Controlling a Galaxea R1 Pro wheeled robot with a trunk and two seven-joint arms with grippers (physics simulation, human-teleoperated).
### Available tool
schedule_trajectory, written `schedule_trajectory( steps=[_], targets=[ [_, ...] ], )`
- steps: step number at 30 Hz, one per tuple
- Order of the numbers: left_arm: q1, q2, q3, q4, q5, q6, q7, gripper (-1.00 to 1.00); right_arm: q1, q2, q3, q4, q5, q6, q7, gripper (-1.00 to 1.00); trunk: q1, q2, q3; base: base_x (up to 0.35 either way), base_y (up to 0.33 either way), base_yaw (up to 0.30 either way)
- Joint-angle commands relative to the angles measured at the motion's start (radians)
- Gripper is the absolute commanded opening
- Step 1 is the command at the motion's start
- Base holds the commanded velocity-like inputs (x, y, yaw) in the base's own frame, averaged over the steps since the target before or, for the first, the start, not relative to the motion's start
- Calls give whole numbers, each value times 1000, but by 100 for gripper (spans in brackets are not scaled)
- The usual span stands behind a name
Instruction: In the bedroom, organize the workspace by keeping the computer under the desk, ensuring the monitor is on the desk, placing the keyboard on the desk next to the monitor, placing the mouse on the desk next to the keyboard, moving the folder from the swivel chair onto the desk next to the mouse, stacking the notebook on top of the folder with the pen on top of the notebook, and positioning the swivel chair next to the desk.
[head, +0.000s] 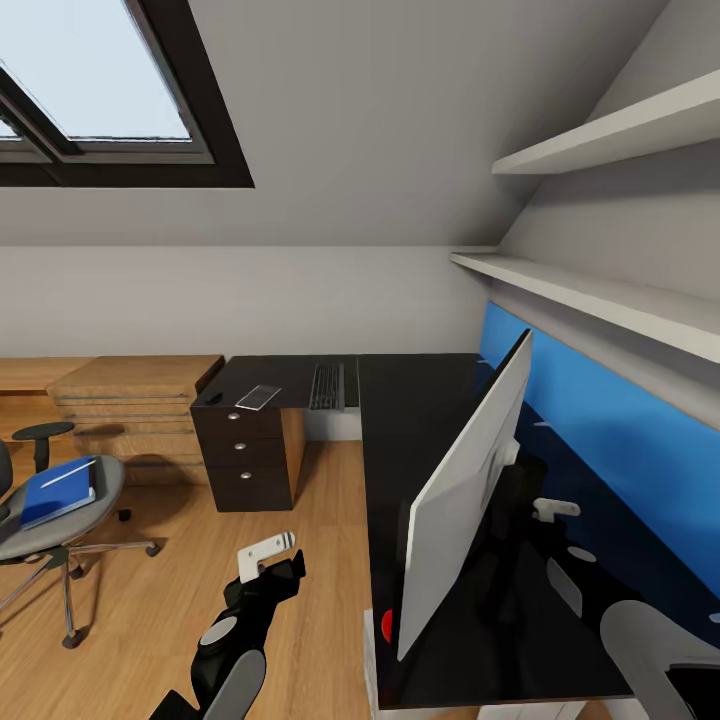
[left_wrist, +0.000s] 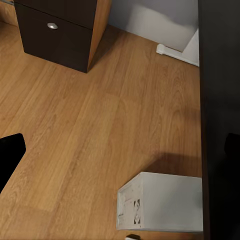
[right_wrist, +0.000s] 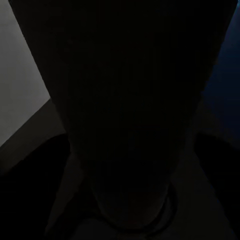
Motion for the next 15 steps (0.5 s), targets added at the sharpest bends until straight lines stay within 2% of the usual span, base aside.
schedule_trajectory(
  steps=[1, 11, 15],
  targets=[
    [-1, 1, -2, -1, 5, 3, 8, 100, -1, 0, 4, 2, -12, -4, 0, -100, 0, -1, -1, 0, 0, 0],
    [-1, 0, -2, 0, 6, 3, 8, 100, -1, 0, 2, 2, -12, -5, -11, -100, 0, -1, -1, 0, -2, 0],
    [-1, 0, -3, 0, 4, 3, 8, 100, -1, 0, 2, 2, -12, -5, -12, -100, 0, -1, -1, 0, -174, 0]
  ],
)
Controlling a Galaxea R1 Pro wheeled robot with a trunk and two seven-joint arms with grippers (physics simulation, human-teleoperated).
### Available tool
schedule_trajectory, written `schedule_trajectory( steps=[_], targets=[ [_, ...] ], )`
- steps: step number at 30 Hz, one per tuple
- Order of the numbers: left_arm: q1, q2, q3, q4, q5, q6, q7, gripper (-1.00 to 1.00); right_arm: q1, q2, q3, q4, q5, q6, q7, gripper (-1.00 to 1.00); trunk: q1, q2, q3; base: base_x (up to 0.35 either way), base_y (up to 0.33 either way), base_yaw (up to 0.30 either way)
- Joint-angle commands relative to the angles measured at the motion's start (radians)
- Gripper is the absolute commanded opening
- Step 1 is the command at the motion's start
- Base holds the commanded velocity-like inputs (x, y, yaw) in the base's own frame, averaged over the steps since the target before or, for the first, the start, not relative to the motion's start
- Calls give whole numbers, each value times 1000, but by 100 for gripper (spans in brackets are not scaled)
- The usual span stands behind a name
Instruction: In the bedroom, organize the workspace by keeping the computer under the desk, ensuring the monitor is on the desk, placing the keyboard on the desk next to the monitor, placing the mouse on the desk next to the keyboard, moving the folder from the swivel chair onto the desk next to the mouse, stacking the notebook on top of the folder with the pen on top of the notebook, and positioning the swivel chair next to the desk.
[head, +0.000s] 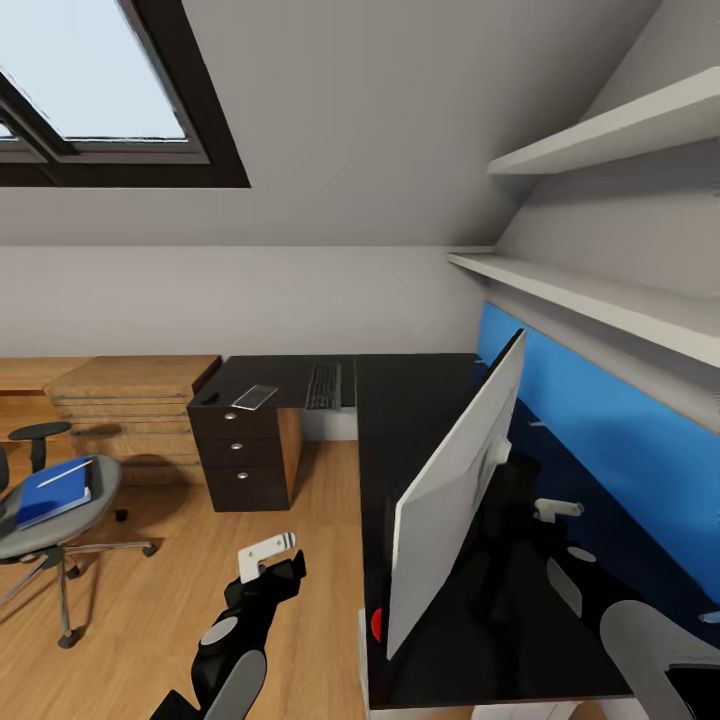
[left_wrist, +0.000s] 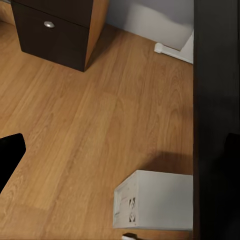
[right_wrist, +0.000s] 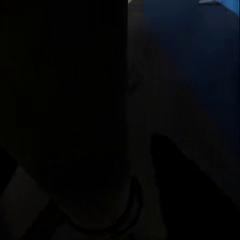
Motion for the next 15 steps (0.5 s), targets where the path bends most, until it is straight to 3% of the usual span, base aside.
schedule_trajectory(
  steps=[1, 9, 15],
  targets=[
    [-1, 1, -2, -1, 5, 3, 8, 100, -1, -1, 1, 0, -12, -4, 5, -100, 0, -1, -1, 0, -266, 0],
    [-1, 1, -7, 0, 5, 3, 8, 100, -1, -1, 1, 0, -12, -4, 5, -100, 0, -1, -1, 23, -204, 0],
    [-1, 1, -7, 0, 4, 3, 8, 100, -1, -1, 1, 0, -12, -4, 5, -100, 0, -1, -1, 34, -57, 0]
  ],
)
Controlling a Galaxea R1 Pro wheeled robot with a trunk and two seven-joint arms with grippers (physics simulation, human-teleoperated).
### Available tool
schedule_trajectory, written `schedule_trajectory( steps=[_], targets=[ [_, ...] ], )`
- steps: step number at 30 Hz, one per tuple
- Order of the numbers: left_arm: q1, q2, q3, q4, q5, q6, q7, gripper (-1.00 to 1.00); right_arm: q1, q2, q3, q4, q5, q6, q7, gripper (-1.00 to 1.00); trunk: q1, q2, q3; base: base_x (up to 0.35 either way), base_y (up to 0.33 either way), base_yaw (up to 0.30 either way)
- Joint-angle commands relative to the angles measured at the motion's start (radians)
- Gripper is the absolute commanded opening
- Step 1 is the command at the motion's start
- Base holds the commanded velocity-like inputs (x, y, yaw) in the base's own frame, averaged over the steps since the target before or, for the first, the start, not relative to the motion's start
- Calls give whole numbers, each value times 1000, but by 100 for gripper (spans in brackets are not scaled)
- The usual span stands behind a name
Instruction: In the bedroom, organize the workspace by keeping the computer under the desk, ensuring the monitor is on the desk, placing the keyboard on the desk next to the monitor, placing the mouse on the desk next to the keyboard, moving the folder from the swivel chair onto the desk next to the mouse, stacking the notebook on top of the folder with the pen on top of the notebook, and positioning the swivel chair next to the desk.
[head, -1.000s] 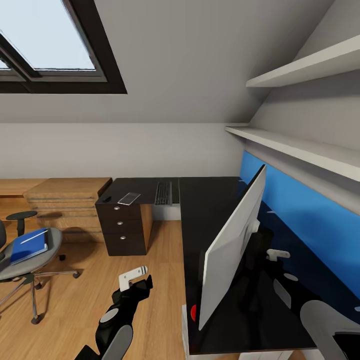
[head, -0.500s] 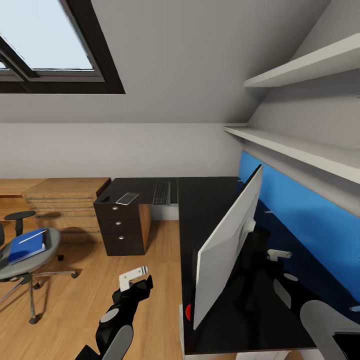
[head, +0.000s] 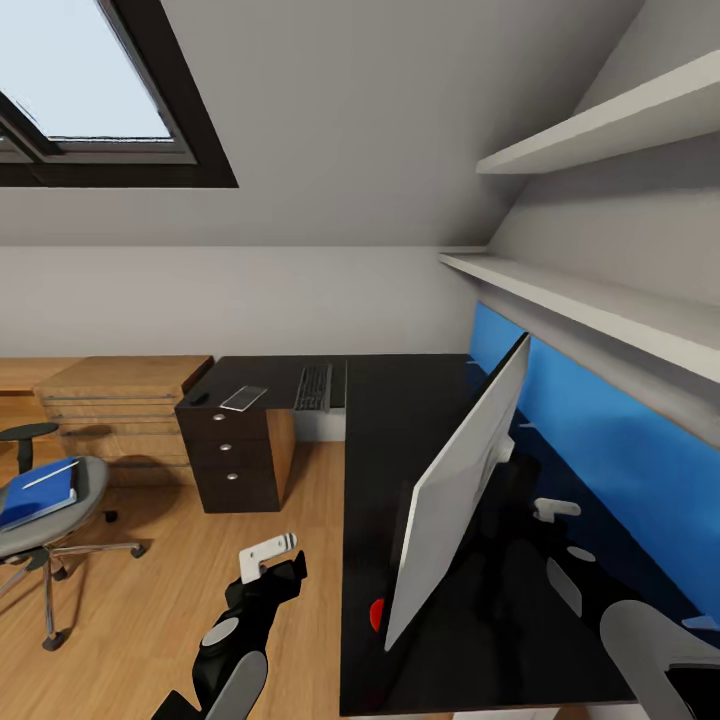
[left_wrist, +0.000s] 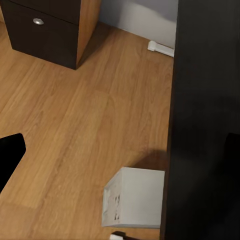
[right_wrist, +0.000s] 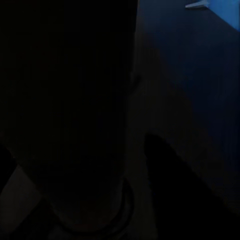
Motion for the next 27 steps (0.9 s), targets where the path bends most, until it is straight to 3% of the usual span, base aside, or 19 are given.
schedule_trajectory(
  steps=[1, 9, 22, 27],
  targets=[
    [-1, 1, -2, -2, 5, 3, 8, 100, -1, -1, 2, 2, -14, -4, 0, -100, 0, -1, -2, 7, -12, 0],
    [-1, 1, -2, -2, 4, 2, 8, 100, -1, -1, 2, 2, -14, -4, 0, -100, 0, -1, -2, 8, -5, 0],
    [-1, 1, -20, -2, 4, 1, 8, 100, -1, 0, 3, 2, -14, -1, -1, -100, 0, -1, -2, 121, -93, 0],
    [-1, 1, -20, -2, 4, 0, 8, 100, -1, 2, 4, 1, -14, 2, -34, -100, 0, -1, -2, 86, -127, 0]
  ],
)
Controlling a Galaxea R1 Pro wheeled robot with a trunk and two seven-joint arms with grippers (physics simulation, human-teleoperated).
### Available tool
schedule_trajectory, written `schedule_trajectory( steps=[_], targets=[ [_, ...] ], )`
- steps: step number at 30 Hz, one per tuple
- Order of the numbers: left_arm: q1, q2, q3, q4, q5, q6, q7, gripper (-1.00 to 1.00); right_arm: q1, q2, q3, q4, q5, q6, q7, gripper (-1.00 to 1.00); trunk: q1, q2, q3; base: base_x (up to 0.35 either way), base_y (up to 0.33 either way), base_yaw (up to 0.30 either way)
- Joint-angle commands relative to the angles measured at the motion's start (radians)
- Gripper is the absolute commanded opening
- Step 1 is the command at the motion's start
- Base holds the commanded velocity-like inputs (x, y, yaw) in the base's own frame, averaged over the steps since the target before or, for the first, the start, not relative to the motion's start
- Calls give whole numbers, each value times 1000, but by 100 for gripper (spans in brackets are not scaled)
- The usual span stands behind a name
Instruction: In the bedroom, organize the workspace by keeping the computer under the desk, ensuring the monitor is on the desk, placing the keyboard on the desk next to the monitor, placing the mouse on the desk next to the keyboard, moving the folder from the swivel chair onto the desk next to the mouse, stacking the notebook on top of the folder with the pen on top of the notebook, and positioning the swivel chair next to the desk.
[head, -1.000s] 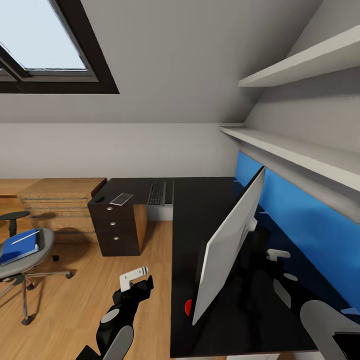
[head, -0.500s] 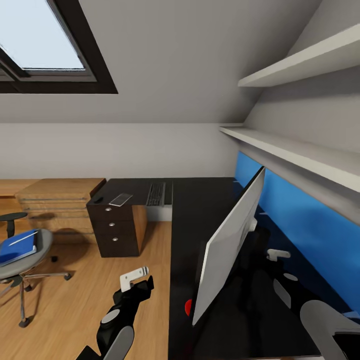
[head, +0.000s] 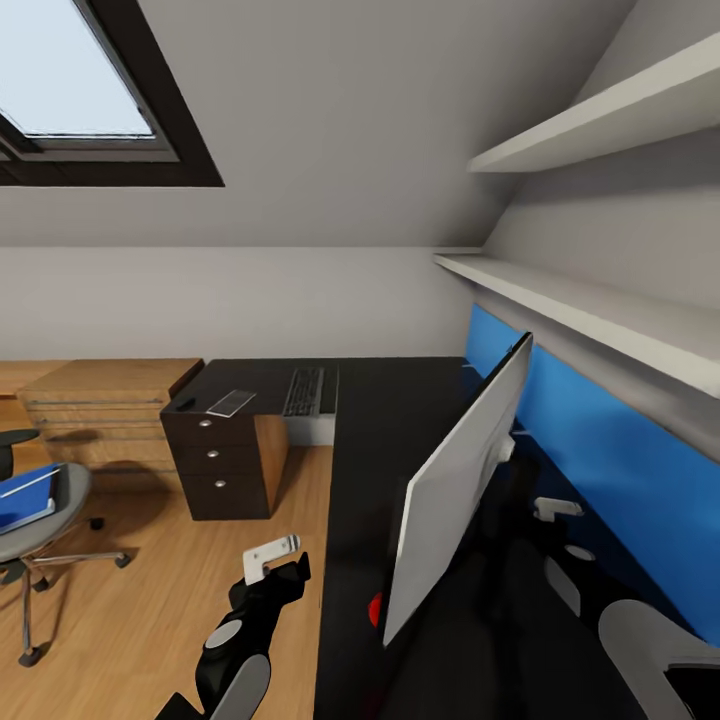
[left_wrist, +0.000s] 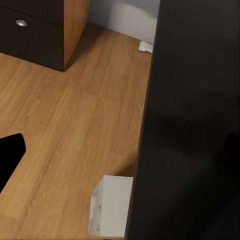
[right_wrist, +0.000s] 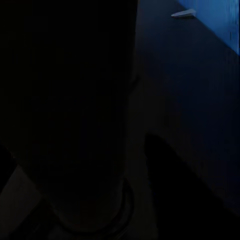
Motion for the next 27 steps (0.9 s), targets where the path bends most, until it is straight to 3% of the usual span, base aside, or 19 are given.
schedule_trajectory(
  steps=[1, 3, 6, 27],
  targets=[
    [-1, 1, -2, -2, 5, 3, 8, 100, -1, -1, 1, 8, -15, -4, -14, -100, 0, -1, -2, 100, -132, 0],
    [-1, 1, -2, -2, 5, 4, 8, 100, -1, 5, 2, 8, -15, -3, -53, -100, 0, -1, -2, 66, -87, 0],
    [-1, 1, -2, -2, 4, 4, 8, 100, -1, 8, 3, 8, -15, -4, -61, -100, 0, -1, -2, 16, -23, 0],
    [-1, 4, 4, -7, 2, 6, 8, 100, -1, 11, 8, -29, -15, -33, -58, -100, 0, -1, -2, 1, -2, 0]
  ],
)
